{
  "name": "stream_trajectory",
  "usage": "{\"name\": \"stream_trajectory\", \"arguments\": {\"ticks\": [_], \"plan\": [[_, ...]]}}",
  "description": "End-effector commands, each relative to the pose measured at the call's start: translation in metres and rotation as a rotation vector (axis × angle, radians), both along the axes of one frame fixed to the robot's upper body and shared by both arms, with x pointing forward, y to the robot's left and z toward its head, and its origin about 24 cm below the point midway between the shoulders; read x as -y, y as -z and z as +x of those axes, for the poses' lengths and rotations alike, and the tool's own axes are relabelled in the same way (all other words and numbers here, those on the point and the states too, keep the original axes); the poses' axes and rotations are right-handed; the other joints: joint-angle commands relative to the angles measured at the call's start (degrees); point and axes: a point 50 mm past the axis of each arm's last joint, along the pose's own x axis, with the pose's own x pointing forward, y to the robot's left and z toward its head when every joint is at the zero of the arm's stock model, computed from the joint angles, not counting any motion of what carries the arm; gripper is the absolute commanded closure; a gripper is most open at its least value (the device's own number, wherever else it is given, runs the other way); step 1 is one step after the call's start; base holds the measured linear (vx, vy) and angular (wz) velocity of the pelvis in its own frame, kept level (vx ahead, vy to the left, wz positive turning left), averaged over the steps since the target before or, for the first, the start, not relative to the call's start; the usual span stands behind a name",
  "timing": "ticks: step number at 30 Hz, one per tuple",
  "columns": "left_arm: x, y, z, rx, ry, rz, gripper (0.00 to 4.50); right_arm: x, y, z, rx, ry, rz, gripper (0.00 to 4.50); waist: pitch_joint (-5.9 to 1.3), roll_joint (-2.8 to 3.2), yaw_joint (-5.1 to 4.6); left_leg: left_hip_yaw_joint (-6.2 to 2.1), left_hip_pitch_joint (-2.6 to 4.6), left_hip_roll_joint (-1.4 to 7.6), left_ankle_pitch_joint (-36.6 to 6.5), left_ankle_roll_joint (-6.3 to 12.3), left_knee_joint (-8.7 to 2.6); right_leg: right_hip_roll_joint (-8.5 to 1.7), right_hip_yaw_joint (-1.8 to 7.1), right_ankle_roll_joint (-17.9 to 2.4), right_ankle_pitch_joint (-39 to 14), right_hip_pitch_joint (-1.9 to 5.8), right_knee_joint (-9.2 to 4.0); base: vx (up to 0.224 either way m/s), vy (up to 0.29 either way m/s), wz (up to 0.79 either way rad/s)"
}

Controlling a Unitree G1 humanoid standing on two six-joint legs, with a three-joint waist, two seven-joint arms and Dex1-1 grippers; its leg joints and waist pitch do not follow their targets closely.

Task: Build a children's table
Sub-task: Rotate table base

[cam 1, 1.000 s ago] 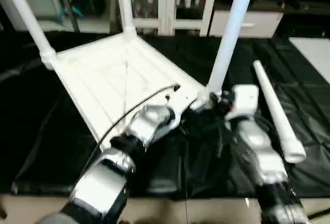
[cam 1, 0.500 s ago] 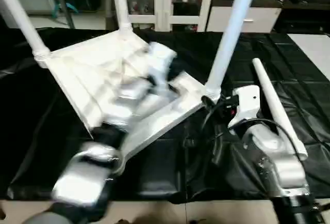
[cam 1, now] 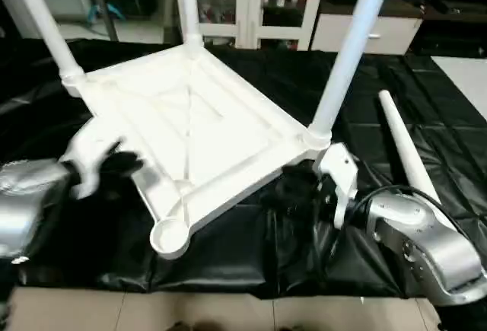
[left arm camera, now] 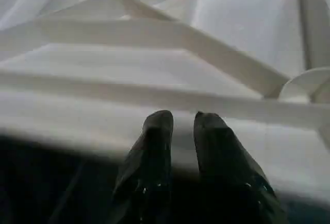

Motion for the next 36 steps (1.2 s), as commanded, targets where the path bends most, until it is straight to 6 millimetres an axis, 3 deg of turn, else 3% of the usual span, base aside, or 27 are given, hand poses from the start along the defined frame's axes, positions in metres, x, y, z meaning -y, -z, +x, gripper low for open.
{"name": "stream_trajectory", "arguments": {"ticks": [1, 6, 7, 8, 16, 21, 22, 26, 27, 28, 29, 30, 32, 34, 36], "plan": [[-0.005, -0.004, -0.007, -0.013, 0.002, 0.011, 3.57, 0.0, -0.001, -0.006, -0.022, -0.061, -0.01, 0.7, -3.25, 0.7, -0.27, -0.4, 1.62, 1.83, -13.32, -0.86, -5.01, -1.71, 1.84, -11.0, -10.74, 1.97, -3.03, 0.0, 0.0, 0.0], [-0.024, 0.002, -0.023, -0.108, -0.05, 0.086, 3.57, 0.004, 0.0, -0.013, -0.056, -0.128, -0.04, 0.7, -3.32, 0.26, -0.62, -0.41, 1.34, 1.72, -13.31, -0.4, -4.94, -1.79, 1.92, -10.6, -10.66, 2.24, -2.93, 0.0, 0.0, 0.0], [-0.023, 0.008, -0.027, -0.155, -0.036, 0.105, 3.57, 0.005, 0.0, -0.014, -0.064, -0.143, -0.048, 0.7, -3.28, 0.22, -0.7, -0.42, 1.43, 1.71, -13.9, -0.11, -4.92, -1.79, 1.99, -10.37, -12.1, 2.15, -3.18, 0.0, 0.0, 0.0], [-0.022, 0.011, -0.028, -0.179, -0.024, 0.108, 3.57, 0.005, -0.001, -0.015, -0.066, -0.147, -0.049, 0.7, -3.17, 0.64, -0.75, -0.42, 1.61, 1.77, -14.88, -0.45, -5.0, -1.75, 2.01, -10.5, -12.79, 1.93, -3.37, 0.0, 0.0, 0.0], [0.005, 0.036, -0.032, -0.256, 0.081, 0.131, 3.57, 0.008, 0.0, -0.016, -0.065, -0.168, -0.083, 0.7, -3.11, 0.42, -0.52, -0.71, 1.89, 1.86, -18.75, -1.83, -5.19, -1.92, 2.11, -9.88, -17.0, 1.91, -3.7, 0.0, 0.0, 0.0], [0.043, 0.041, -0.024, -0.227, 0.18, 0.025, 3.57, 0.011, -0.001, -0.01, -0.034, -0.12, -0.093, 0.7, -3.3, 0.11, -0.6, -0.62, 1.77, 1.76, -17.53, -1.57, -4.99, -1.8, 2.07, -10.44, -15.39, 2.06, -3.59, 0.0, 0.0, 0.0], [0.052, 0.041, -0.021, -0.208, 0.196, -0.003, 3.57, 0.011, -0.001, -0.006, -0.019, -0.089, -0.091, 0.7, -3.37, 0.34, -0.45, -0.61, 1.93, 1.75, -17.36, -1.51, -4.87, -1.83, 2.07, -10.49, -15.14, 1.98, -3.6, 0.0, 0.0, 0.0], [0.076, 0.044, -0.007, -0.139, 0.218, -0.055, 3.57, 0.014, 0.0, 0.005, 0.022, 0.03, -0.091, 0.7, -3.46, -0.02, -0.52, -0.54, 1.67, 1.64, -16.22, -1.64, -4.78, -1.77, 2.04, -10.61, -14.32, 2.07, -3.59, 0.0, 0.0, 0.0], [0.076, 0.044, -0.007, -0.139, 0.218, -0.055, 3.57, 0.014, 0.0, 0.005, 0.022, 0.03, -0.091, 0.7, -3.55, 0.01, -0.46, -0.45, 1.89, 1.56, -16.23, -1.79, -4.6, -1.72, 2.04, -10.79, -14.43, 1.88, -3.64, 0.0, 0.0, 0.0], [0.091, 0.048, 0.003, -0.107, 0.221, -0.076, 3.57, 0.015, 0.001, 0.011, 0.036, 0.11, -0.086, 0.7, -3.55, -0.1, -0.48, -0.57, 1.44, 1.55, -15.41, -1.68, -4.69, -1.75, 2.02, -10.74, -13.74, 2.33, -3.53, 0.0, 0.0, 0.0], [0.097, 0.051, 0.007, -0.097, 0.222, -0.078, 3.57, 0.016, 0.002, 0.014, 0.039, 0.145, -0.086, 0.7, -3.45, 0.16, -0.5, -0.46, 1.55, 1.45, -15.62, -1.65, -4.67, -1.6, 2.04, -10.39, -14.33, 2.06, -3.72, 0.0, 0.0, 0.0], [0.104, 0.053, 0.011, -0.087, 0.223, -0.079, 3.57, 0.018, 0.002, 0.016, 0.044, 0.187, -0.083, 0.7, -3.56, -0.09, -0.5, -0.36, 1.95, 1.34, -16.66, -1.95, -4.42, -1.58, 2.03, -10.05, -15.55, 1.79, -3.97, 0.0, 0.0, 0.0], [0.118, 0.056, 0.021, -0.059, 0.216, -0.081, 3.57, 0.02, 0.001, 0.02, 0.051, 0.241, -0.08, 0.7, -3.65, -0.13, -0.49, -0.42, 1.73, 1.32, -16.36, -2.01, -4.45, -1.68, 2.05, -9.68, -15.75, 2.13, -4.0, 0.0, 0.0, 0.0], [0.13, 0.056, 0.029, -0.035, 0.205, -0.09, 3.57, 0.022, 0.002, 0.021, 0.052, 0.273, -0.082, 0.7, -3.88, -0.27, -0.63, -0.76, 1.07, 1.35, -14.32, -1.89, -4.53, -1.83, 1.9, -8.9, -14.21, 2.84, -3.64, 0.0, 0.0, 0.0], [0.14, 0.057, 0.035, -0.022, 0.2, -0.089, 3.57, 0.024, 0.001, 0.023, 0.056, 0.303, -0.083, 0.7, -4.0, -0.13, -0.82, -0.62, 1.18, 1.29, -12.96, -1.29, -4.25, -1.74, 1.93, -9.37, -11.88, 2.77, -3.6, 0.0, 0.0, 0.0]]}}
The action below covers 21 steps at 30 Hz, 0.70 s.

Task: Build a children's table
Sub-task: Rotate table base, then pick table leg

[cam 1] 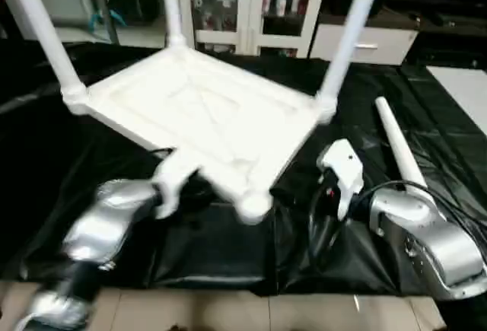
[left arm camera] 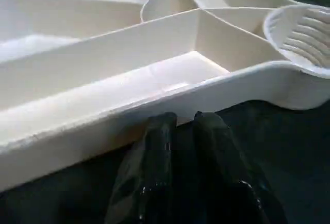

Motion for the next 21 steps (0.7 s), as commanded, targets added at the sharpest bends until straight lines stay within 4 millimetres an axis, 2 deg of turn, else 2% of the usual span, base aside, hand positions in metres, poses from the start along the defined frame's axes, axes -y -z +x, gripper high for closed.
{"name": "stream_trajectory", "arguments": {"ticks": [1, 2, 3, 4, 5, 6, 8, 9, 10, 11, 13, 14, 15, 16, 18, 19, 20, 21], "plan": [[0.01, -0.006, 0.01, 0.057, -0.016, 0.023, 3.57, 0.006, -0.005, 0.005, 0.026, 0.063, -0.005, 0.7, -3.69, 0.4, -0.22, -0.56, 0.48, 1.31, -12.19, -0.84, -4.29, -1.73, 1.77, -9.87, -10.65, 2.43, -3.81, 0.0, 0.0, 0.0], [0.01, -0.006, 0.01, 0.057, -0.016, 0.023, 3.57, 0.006, -0.005, 0.005, 0.026, 0.063, -0.005, 0.7, -3.71, 0.36, -0.26, -0.58, 0.38, 1.31, -11.67, -0.61, -4.29, -1.72, 1.76, -10.04, -10.02, 2.51, -3.75, 0.0, 0.0, 0.0], [0.013, -0.006, 0.01, 0.06, -0.007, 0.024, 3.57, 0.007, -0.006, 0.006, 0.039, 0.091, -0.01, 0.7, -3.77, 1.08, -0.22, -0.72, 0.37, 1.37, -10.68, -0.38, -4.26, -1.85, 1.73, -10.72, -8.48, 2.67, -3.45, 0.0, 0.0, 0.0], [0.016, -0.008, 0.007, 0.064, 0.02, 0.011, 3.57, 0.013, -0.01, 0.011, 0.06, 0.166, -0.023, 0.7, -3.82, 0.7, -0.48, -0.59, 0.38, 1.35, -9.9, -0.08, -4.13, -1.67, 1.7, -11.33, -6.82, 2.62, -3.44, 0.0, 0.0, 0.0], [0.017, -0.01, 0.004, 0.068, 0.041, -0.001, 3.57, 0.018, -0.012, 0.015, 0.067, 0.224, -0.03, 0.7, -3.84, 1.25, -0.43, -0.59, 0.51, 1.32, -9.13, 0.08, -4.13, -1.65, 1.71, -12.14, -5.56, 2.66, -3.24, 0.0, 0.0, 0.0], [0.017, -0.011, 0.002, 0.071, 0.054, -0.008, 3.57, 0.021, -0.013, 0.017, 0.07, 0.261, -0.034, 0.7, -3.82, 1.04, -0.58, -0.49, 0.54, 1.37, -9.1, 0.15, -4.11, -1.6, 1.71, -12.46, -5.33, 2.6, -3.34, 0.0, 0.0, 0.0], [0.018, -0.014, -0.002, 0.074, 0.07, -0.03, 3.53, 0.028, -0.013, 0.021, 0.049, 0.329, -0.024, 0.42, -3.76, 0.88, -0.59, -0.37, 0.65, 1.34, -9.2, 0.35, -4.06, -1.48, 1.67, -13.14, -5.69, 2.63, -3.31, 0.0, 0.0, 0.0], [0.02, -0.02, -0.013, 0.073, 0.104, -0.101, 3.53, 0.044, -0.014, 0.028, 0.011, 0.48, -0.013, 0.35, -3.59, 0.69, -0.57, -0.32, 0.64, 1.42, -10.01, 0.38, -4.2, -1.54, 1.7, -13.1, -7.3, 2.61, -3.49, 0.0, 0.0, 0.0], [0.02, -0.023, -0.017, 0.083, 0.109, -0.13, 3.53, 0.05, -0.014, 0.031, -0.002, 0.53, -0.016, 0.31, -3.56, 0.9, -0.62, -0.48, 0.59, 1.52, -10.14, -0.03, -4.4, -1.76, 1.68, -13.45, -8.7, 2.67, -3.31, 0.0, 0.0, 0.0], [0.02, -0.025, -0.02, 0.09, 0.11, -0.146, 3.53, 0.053, -0.014, 0.032, -0.006, 0.552, -0.021, 0.31, -3.48, 1.0, -0.58, -0.33, 0.95, 1.6, -11.13, -0.64, -4.29, -1.58, 1.66, -13.33, -9.73, 2.34, -3.48, 0.0, 0.0, 0.0], [0.021, -0.028, -0.028, 0.086, 0.103, -0.198, 3.53, 0.065, -0.013, 0.035, -0.013, 0.638, -0.067, 0.09, -3.35, 0.89, -0.59, -0.14, 0.99, 1.45, -12.25, -1.07, -4.31, -1.34, 1.69, -12.4, -11.06, 2.18, -3.7, 0.0, 0.0, 0.0], [0.021, -0.029, -0.03, 0.086, 0.103, -0.203, 3.53, 0.067, -0.013, 0.036, -0.016, 0.655, -0.079, 0.09, -3.35, 0.78, -0.6, -0.16, 0.94, 1.44, -12.25, -1.19, -4.31, -1.34, 1.68, -12.07, -11.35, 2.22, -3.61, 0.0, 0.0, 0.0], [0.022, -0.029, -0.036, 0.082, 0.11, -0.21, 3.53, 0.079, -0.011, 0.039, -0.029, 0.729, -0.126, 0.09, -3.31, 0.55, -0.61, -0.16, 0.98, 1.43, -12.53, -1.62, -4.32, -1.33, 1.67, -11.17, -12.52, 2.16, -3.78, 0.0, 0.0, 0.0], [0.022, -0.029, -0.037, 0.081, 0.113, -0.21, 3.53, 0.082, -0.011, 0.04, -0.039, 0.749, -0.136, 0.09, -3.26, 0.65, -0.62, -0.24, 0.87, 1.37, -12.59, -1.67, -4.41, -1.34, 1.64, -10.96, -13.0, 2.23, -3.76, 0.0, 0.0, 0.0], [0.026, -0.031, -0.042, 0.081, 0.143, -0.206, 3.53, 0.096, -0.008, 0.043, -0.083, 0.824, -0.175, 0.09, -3.24, 0.26, -0.82, -0.18, 0.86, 1.21, -13.15, -1.73, -4.35, -1.22, 1.59, -10.07, -14.87, 2.16, -3.9, 0.0, 0.0, 0.0], [0.029, -0.033, -0.045, 0.093, 0.175, -0.209, 3.53, 0.102, -0.007, 0.045, -0.106, 0.845, -0.199, 0.09, -3.19, 0.47, -0.61, 0.0, 1.12, 1.19, -13.34, -1.73, -4.17, -1.25, 1.72, -9.48, -15.29, 1.8, -4.17, 0.0, 0.0, 0.0], [0.033, -0.036, -0.047, 0.096, 0.205, -0.225, 3.53, 0.107, -0.003, 0.045, -0.159, 0.844, -0.224, 0.09, -3.28, 0.03, -0.74, -0.16, 0.75, 1.12, -12.56, -1.55, -4.22, -1.22, 1.6, -9.08, -15.15, 2.2, -3.91, 0.0, 0.0, 0.0], [0.037, -0.04, -0.049, 0.103, 0.236, -0.235, 3.53, 0.11, -0.001, 0.046, -0.196, 0.845, -0.245, 0.09, -3.36, -0.24, -0.74, -0.06, 0.85, 1.15, -11.9, -1.25, -4.09, -1.25, 1.61, -9.08, -14.55, 2.13, -3.9, 0.0, 0.0, 0.0]]}}
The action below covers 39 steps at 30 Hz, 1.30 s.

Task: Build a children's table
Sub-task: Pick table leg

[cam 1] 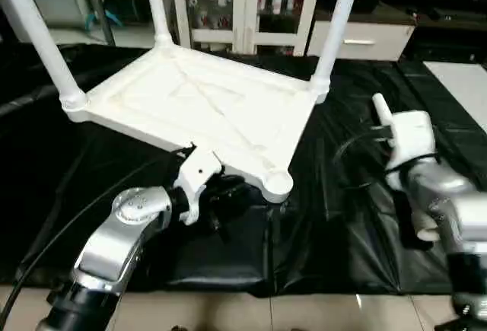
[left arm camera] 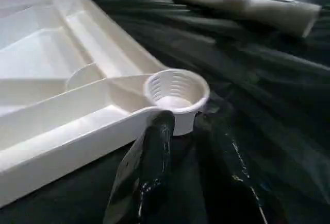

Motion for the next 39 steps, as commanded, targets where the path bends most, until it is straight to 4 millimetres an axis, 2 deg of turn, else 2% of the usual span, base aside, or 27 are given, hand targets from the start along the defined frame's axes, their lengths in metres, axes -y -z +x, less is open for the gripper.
{"name": "stream_trajectory", "arguments": {"ticks": [1, 3, 5, 7, 8, 11, 12, 15, 18, 20, 21, 24, 26, 28, 31, 34, 35, 39], "plan": [[0.013, -0.014, -0.006, 0.04, 0.1, -0.019, 3.53, 0.013, 0.005, 0.001, -0.101, 0.031, -0.007, 0.09, -3.38, -0.66, -0.4, -0.2, 0.67, 1.15, -11.63, -1.09, -4.08, -1.32, 1.57, -9.36, -14.19, 2.28, -3.82, 0.0, 0.0, 0.0], [0.017, -0.019, -0.008, 0.06, 0.133, -0.009, 3.53, 0.016, 0.006, 0.004, -0.117, 0.02, -0.001, 0.09, -3.47, -0.55, -0.31, -0.04, 0.56, 1.14, -10.26, -0.69, -3.86, -1.42, 1.62, -9.84, -12.37, 2.29, -3.76, 0.0, 0.0, 0.0], [0.019, -0.024, -0.009, 0.066, 0.153, -0.013, 3.53, 0.018, 0.007, 0.005, -0.133, 0.011, -0.004, 0.09, -3.54, -0.72, -0.32, 0.09, 0.38, 1.07, -8.7, 0.06, -3.69, -1.36, 1.64, -10.62, -10.54, 2.46, -3.53, 0.0, 0.0, 0.0], [0.023, -0.032, -0.009, 0.072, 0.184, -0.023, 3.53, 0.023, 0.011, 0.006, -0.169, 0.018, -0.009, 0.09, -3.57, -0.73, -0.36, 0.18, 0.47, 1.07, -8.37, 0.23, -3.58, -1.33, 1.6, -11.36, -10.25, 2.43, -3.45, 0.0, 0.0, 0.0], [0.025, -0.034, -0.009, 0.061, 0.203, -0.023, 3.36, 0.027, 0.013, 0.007, -0.185, 0.031, -0.014, 0.02, -3.51, -0.76, -0.32, 0.26, 0.51, 1.09, -8.64, 0.22, -3.56, -1.39, 1.61, -11.71, -10.97, 2.39, -3.5, 0.0, 0.0, 0.0], [0.027, -0.04, -0.011, 0.048, 0.23, -0.023, 3.19, 0.035, 0.019, 0.006, -0.245, 0.044, -0.013, 0.0, -3.51, -1.39, -0.24, 0.35, 0.46, 1.11, -9.13, 0.34, -3.48, -1.4, 1.56, -11.73, -12.63, 2.38, -3.46, 0.0, 0.0, 0.0], [0.027, -0.042, -0.013, 0.04, 0.246, -0.026, 3.16, 0.038, 0.021, 0.005, -0.266, 0.043, -0.019, 0.0, -3.42, -1.12, -0.03, 0.35, 0.57, 1.17, -9.43, 0.21, -3.45, -1.5, 1.56, -11.66, -13.38, 2.31, -3.53, 0.0, 0.0, 0.0], [0.027, -0.045, -0.017, 0.037, 0.276, -0.018, 2.89, 0.044, 0.026, 0.004, -0.298, 0.055, -0.06, 0.0, -3.39, -0.97, -0.15, 0.4, 0.45, 1.05, -9.43, 0.02, -3.37, -1.33, 1.53, -11.65, -13.71, 2.22, -3.56, 0.0, 0.0, 0.0], [0.026, -0.045, -0.017, 0.036, 0.276, -0.004, 2.78, 0.047, 0.028, 0.004, -0.304, 0.069, -0.061, 0.0, -3.42, -1.01, -0.2, 0.4, 0.47, 1.05, -9.89, -0.06, -3.32, -1.31, 1.53, -11.37, -14.07, 2.23, -3.62, 0.0, 0.0, 0.0], [0.025, -0.044, -0.016, 0.034, 0.277, 0.003, 2.48, 0.049, 0.032, 0.002, -0.324, 0.076, -0.068, 0.0, -3.45, -0.81, -0.27, 0.34, 0.52, 1.1, -10.46, -0.31, -3.35, -1.24, 1.49, -11.44, -13.95, 2.18, -3.63, 0.0, 0.0, 0.0], [0.025, -0.045, -0.016, 0.034, 0.277, 0.007, 2.38, 0.051, 0.032, 0.002, -0.33, 0.081, -0.074, 0.0, -3.51, -0.89, -0.29, 0.33, 0.52, 1.08, -10.64, -0.39, -3.34, -1.22, 1.46, -11.56, -13.76, 2.23, -3.58, 0.0, 0.0, 0.0], [0.025, -0.046, -0.016, 0.031, 0.281, 0.017, 2.29, 0.055, 0.034, 0.0, -0.349, 0.092, -0.071, 0.0, -3.5, -0.93, -0.33, 0.33, 0.46, 1.05, -10.93, -0.42, -3.32, -1.22, 1.45, -11.62, -14.02, 2.26, -3.59, 0.0, 0.0, 0.0], [0.025, -0.047, -0.016, 0.029, 0.283, 0.022, 1.96, 0.06, 0.037, -0.002, -0.368, 0.101, -0.059, 0.0, -3.49, -0.83, -0.29, 0.34, 0.51, 1.07, -10.91, -0.34, -3.3, -1.22, 1.45, -11.79, -13.89, 2.22, -3.57, 0.0, 0.0, 0.0], [0.025, -0.047, -0.017, 0.029, 0.287, 0.028, 1.92, 0.062, 0.039, -0.004, -0.379, 0.108, -0.051, 0.29, -3.52, -0.89, -0.3, 0.33, 0.48, 1.08, -11.07, -0.27, -3.27, -1.26, 1.41, -11.98, -13.84, 2.27, -3.54, 0.0, 0.0, 0.0], [0.024, -0.047, -0.017, 0.035, 0.29, 0.042, 1.59, 0.065, 0.042, -0.006, -0.391, 0.118, -0.032, 0.48, -3.58, -0.85, -0.27, 0.39, 0.52, 1.09, -10.39, 0.05, -3.19, -1.2, 1.43, -12.38, -12.76, 2.27, -3.44, 0.0, 0.0, 0.0], [0.024, -0.05, -0.018, 0.031, 0.306, 0.042, 1.51, 0.064, 0.043, -0.006, -0.396, 0.112, -0.024, 0.73, -3.55, -0.83, -0.24, 0.34, 0.51, 1.12, -10.79, -0.13, -3.25, -1.23, 1.38, -12.61, -13.36, 2.31, -3.43, 0.0, 0.0, 0.0], [0.024, -0.051, -0.019, 0.031, 0.311, 0.042, 1.28, 0.064, 0.043, -0.006, -0.395, 0.112, -0.015, 0.85, -3.54, -0.77, -0.25, 0.35, 0.55, 1.12, -11.18, -0.24, -3.24, -1.26, 1.38, -12.6, -13.72, 2.26, -3.48, 0.0, 0.0, 0.0], [0.023, -0.051, -0.017, 0.036, 0.308, 0.053, 1.02, 0.062, 0.044, -0.005, -0.394, 0.116, 0.007, 1.17, -3.51, -0.82, -0.3, 0.36, 0.49, 1.1, -11.31, -0.32, -3.24, -1.2, 1.38, -12.44, -13.77, 2.28, -3.52, 0.0, 0.0, 0.0]]}}
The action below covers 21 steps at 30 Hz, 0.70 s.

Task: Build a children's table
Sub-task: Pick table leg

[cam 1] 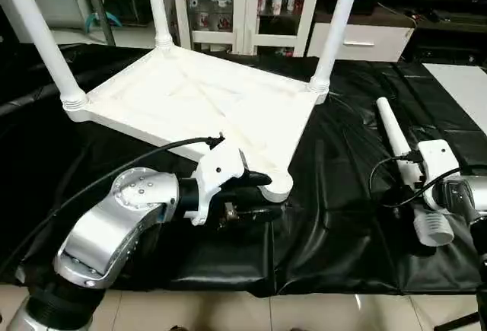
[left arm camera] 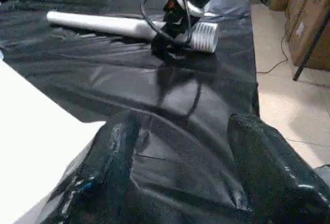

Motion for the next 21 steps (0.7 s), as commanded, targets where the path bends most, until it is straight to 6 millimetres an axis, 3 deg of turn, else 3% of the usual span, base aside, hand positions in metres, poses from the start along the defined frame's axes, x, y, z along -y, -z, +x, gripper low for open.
{"name": "stream_trajectory", "arguments": {"ticks": [1, 6, 11, 16, 21], "plan": [[0.001, -0.004, 0.001, 0.02, 0.012, 0.017, 0.92, 0.003, 0.002, -0.002, -0.006, 0.032, 0.02, 1.21, -3.53, -0.33, -0.39, -0.13, 0.55, 1.05, -11.06, -0.41, -3.61, -1.17, 1.33, -12.6, -13.36, 2.39, -3.92, 0.0, 0.0, 0.0], [0.002, -0.005, 0.002, 0.027, 0.007, 0.011, 0.68, 0.003, 0.002, -0.002, 0.001, 0.037, 0.017, 1.52, -3.54, -0.41, -0.39, -0.1, 0.5, 1.05, -10.82, -0.4, -3.62, -1.12, 1.32, -12.93, -12.56, 2.44, -3.88, 0.0, 0.0, 0.0], [-0.001, -0.005, 0.001, 0.02, 0.011, 0.02, 0.1, 0.002, 0.001, 0.0, 0.016, 0.046, 0.014, 2.03, -3.59, -0.45, -0.46, -0.09, 0.51, 1.02, -10.91, -0.49, -3.59, -1.13, 1.32, -12.81, -12.73, 2.44, -3.86, 0.0, 0.0, 0.0], [-0.001, -0.006, 0.005, 0.034, -0.006, 0.024, 0.0, 0.001, -0.004, 0.002, 0.052, 0.047, 0.016, 2.37, -3.53, -0.05, -0.43, -0.13, 0.66, 1.0, -11.6, -0.86, -3.66, -1.07, 1.3, -12.78, -12.99, 2.36, -3.91, 0.0, 0.0, 0.0], [-0.003, -0.008, 0.006, 0.038, -0.014, 0.016, 0.0, -0.01, -0.016, 0.006, 0.13, 0.005, 0.079, 2.61, -3.57, -0.07, -0.39, -0.14, 0.47, 0.96, -10.67, -0.38, -3.68, -1.07, 1.37, -12.62, -11.64, 2.64, -3.81, 0.0, 0.0, 0.0]]}}
